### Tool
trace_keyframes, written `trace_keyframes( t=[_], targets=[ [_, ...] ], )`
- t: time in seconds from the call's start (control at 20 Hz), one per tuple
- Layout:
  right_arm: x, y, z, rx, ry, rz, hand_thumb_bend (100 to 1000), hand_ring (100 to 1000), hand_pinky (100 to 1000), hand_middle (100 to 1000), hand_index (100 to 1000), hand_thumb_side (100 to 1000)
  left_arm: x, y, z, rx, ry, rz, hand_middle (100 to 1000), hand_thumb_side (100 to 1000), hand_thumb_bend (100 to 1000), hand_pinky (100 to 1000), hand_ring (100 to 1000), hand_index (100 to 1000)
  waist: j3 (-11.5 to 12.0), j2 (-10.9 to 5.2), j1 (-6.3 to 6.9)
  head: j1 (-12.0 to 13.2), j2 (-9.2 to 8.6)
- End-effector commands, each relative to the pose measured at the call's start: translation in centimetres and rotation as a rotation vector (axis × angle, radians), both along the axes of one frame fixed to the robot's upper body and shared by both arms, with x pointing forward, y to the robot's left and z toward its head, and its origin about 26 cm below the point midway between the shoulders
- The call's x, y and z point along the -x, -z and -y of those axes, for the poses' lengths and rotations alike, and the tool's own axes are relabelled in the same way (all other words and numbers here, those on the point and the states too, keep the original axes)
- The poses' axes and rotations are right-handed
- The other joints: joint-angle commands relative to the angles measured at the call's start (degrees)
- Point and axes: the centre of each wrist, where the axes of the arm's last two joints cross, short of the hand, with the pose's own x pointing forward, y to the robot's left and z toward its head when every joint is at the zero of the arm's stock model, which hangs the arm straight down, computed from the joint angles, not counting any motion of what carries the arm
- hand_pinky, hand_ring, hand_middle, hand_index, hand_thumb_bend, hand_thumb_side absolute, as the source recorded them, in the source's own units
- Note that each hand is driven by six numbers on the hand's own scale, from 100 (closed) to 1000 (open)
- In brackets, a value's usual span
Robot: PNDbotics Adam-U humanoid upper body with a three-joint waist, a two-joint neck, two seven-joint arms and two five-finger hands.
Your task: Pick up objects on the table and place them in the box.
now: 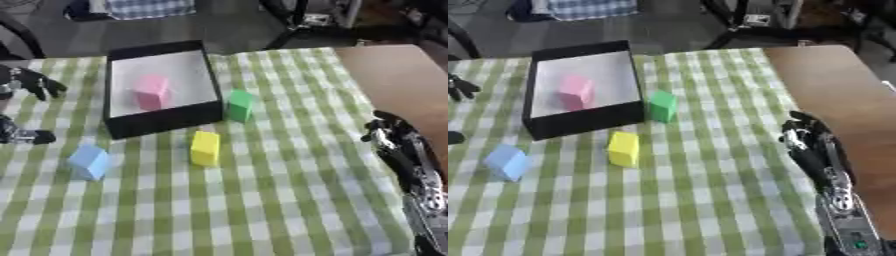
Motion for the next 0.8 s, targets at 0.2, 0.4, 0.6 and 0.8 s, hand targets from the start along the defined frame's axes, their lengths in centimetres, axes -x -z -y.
trace_keyframes(
  t=[0.2, 0.4, 0.6, 0.8],
  targets=[
    [-0.3, -0.9, 0.7, 0.033, -0.003, 0.02, 100, 558, 800, 600, 807, 462, -0.3, 0.2, 2.5, -0.216, 0.232, -0.112, 761, 723, 642, 795, 726, 938, -0.34, -1.85, 0.34, 0.01, -0.11],
    [-0.3, -0.9, 0.6, 0.031, -0.005, 0.019, 100, 558, 801, 600, 807, 463, -0.5, 0.7, 2.2, -0.239, 0.227, -0.118, 759, 718, 632, 794, 726, 935, -0.23, -1.82, 0.4, 0.01, -0.11],
    [-0.3, -0.9, 0.6, 0.032, -0.005, 0.019, 100, 558, 801, 600, 807, 463, -0.5, 0.7, 1.9, -0.242, 0.223, -0.119, 753, 714, 622, 794, 726, 931, -0.15, -1.86, 0.38, 0.03, -0.11],
    [-0.3, -0.9, 0.7, 0.032, -0.006, 0.019, 100, 558, 801, 600, 807, 462, -0.6, 0.9, 1.8, -0.243, 0.221, -0.124, 740, 702, 615, 793, 723, 924, -0.07, -1.9, 0.33, 0.0, -0.11]
  ],
)
